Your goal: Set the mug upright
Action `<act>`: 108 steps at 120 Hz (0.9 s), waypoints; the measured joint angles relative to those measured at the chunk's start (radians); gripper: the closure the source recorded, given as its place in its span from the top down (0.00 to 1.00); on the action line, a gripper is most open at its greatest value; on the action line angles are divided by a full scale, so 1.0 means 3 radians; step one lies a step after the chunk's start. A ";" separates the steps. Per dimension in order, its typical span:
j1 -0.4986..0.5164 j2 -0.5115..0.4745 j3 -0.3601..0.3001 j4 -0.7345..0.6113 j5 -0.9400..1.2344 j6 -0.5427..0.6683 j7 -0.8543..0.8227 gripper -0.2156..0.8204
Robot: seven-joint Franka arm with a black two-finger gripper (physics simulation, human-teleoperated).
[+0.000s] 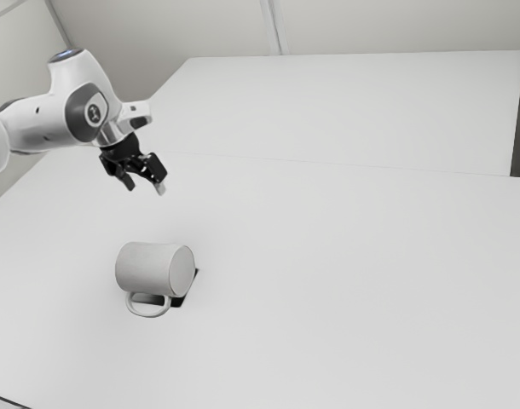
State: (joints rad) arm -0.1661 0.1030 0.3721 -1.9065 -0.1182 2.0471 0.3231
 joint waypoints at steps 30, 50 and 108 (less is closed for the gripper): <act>0.0119 -0.0019 0.0135 -0.0051 -0.0225 0.0015 0.0201 0.79; 0.0527 0.0139 0.0137 -0.0067 -0.0860 -0.0146 0.0597 0.79; 0.1019 0.0465 0.0146 -0.0409 -0.2138 -0.0759 0.1677 0.79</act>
State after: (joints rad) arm 0.1395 0.2426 0.4159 -2.0290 -0.7596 1.8195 0.8261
